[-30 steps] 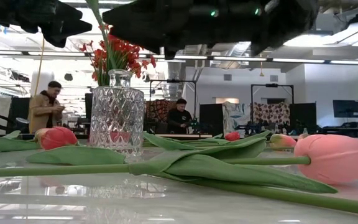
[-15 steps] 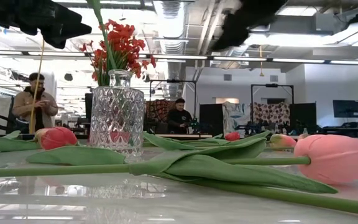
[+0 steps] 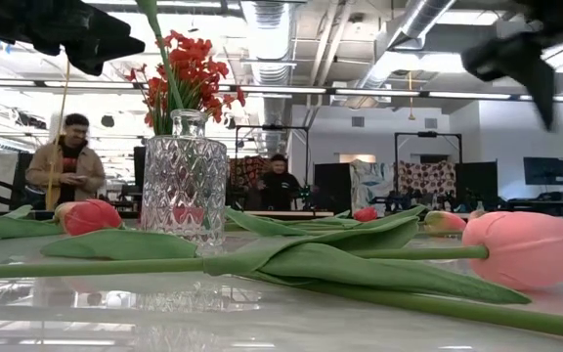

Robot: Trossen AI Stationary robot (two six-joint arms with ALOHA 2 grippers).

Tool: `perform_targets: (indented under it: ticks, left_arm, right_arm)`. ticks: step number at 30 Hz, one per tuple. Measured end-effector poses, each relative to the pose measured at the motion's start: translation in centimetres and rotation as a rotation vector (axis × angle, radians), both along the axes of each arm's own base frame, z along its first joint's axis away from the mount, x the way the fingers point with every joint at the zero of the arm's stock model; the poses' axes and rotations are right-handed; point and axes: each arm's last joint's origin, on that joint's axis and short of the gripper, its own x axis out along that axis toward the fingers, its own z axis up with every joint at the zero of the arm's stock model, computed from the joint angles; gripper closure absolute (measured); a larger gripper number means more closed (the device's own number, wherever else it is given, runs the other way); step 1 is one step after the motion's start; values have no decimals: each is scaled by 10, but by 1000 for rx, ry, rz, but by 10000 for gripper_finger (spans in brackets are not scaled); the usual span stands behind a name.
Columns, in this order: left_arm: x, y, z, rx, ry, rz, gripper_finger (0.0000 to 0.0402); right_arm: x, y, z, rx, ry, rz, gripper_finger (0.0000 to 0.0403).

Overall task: Sort flowers into vase by color
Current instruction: Put the red flower into the transparent vase

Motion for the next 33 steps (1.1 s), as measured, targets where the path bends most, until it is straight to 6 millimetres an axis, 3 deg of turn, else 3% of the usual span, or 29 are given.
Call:
perform_targets:
  ticks: [8,15,24,33]
  left_arm:
    - [0,1,0,3,-3,30,212]
    - [0,1,0,-2,-3,30,212]
    - [0,1,0,-3,-3,33,212]
    - [0,1,0,4,-1,34,212]
  right_arm:
    - [-10,25,-51,-115,197,327,148]
    - [-11,29,-79,-174,336,352,178]
    - [-20,24,-93,-159,395,349,217]
    - [-17,42,-103,-132,312,431,232]
